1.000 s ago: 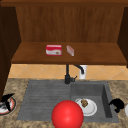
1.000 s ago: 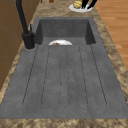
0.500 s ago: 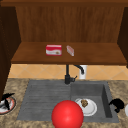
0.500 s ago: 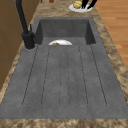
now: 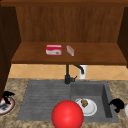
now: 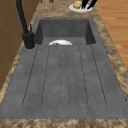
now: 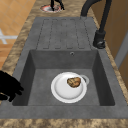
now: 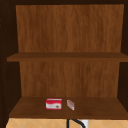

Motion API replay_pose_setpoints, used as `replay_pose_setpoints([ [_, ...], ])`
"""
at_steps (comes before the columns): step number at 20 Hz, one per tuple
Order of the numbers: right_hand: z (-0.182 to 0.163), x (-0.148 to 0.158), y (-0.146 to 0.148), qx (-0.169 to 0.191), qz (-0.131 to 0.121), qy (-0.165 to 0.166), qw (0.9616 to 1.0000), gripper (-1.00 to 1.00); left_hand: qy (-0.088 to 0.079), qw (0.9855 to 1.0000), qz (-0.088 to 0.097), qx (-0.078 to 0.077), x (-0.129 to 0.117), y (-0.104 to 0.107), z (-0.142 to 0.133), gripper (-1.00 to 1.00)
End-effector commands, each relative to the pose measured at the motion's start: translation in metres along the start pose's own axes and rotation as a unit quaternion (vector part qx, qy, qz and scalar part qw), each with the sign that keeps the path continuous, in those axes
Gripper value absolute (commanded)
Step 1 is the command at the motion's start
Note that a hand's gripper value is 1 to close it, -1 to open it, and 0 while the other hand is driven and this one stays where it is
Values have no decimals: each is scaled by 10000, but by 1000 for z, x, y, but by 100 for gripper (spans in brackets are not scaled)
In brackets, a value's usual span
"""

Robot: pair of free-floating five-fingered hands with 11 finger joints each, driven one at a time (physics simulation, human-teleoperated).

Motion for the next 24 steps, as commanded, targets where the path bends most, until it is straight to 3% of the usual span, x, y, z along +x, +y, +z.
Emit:
replay_pose_setpoints([
  [1, 0, 0, 0, 0, 0, 0, 10000, 0, 89, 9997, 184, 144, -7, -2, 15, 100],
  [3, 0, 0, 0, 0, 0, 0, 10000, 0, -2, 10000, -65, -6, -7, -2, 10, 100],
  [8, 0, 0, 0, 0, 0, 0, 10000, 0, -52, 9997, -229, 0, -9, -1, 5, 100],
  [15, 0, 0, 0, 0, 0, 0, 10000, 0, -156, 9994, -317, 13, -9, 4, 4, 100],
  [16, 0, 0, 0, 0, 0, 0, 10000, 0, -94, 9993, -367, 46, -9, 2, 2, 100],
  [17, 0, 0, 0, 0, 0, 0, 10000, 0, -53, 9995, -289, 63, -10, 3, 4, 100],
  [20, 0, 0, 0, 0, 0, 0, 10000, 0, -103, 9993, -346, 42, -11, 7, 1, 100],
  [24, 0, 0, 0, 0, 0, 0, 10000, 0, 10, 9992, -398, -16, -5, 13, -11, 100],
])
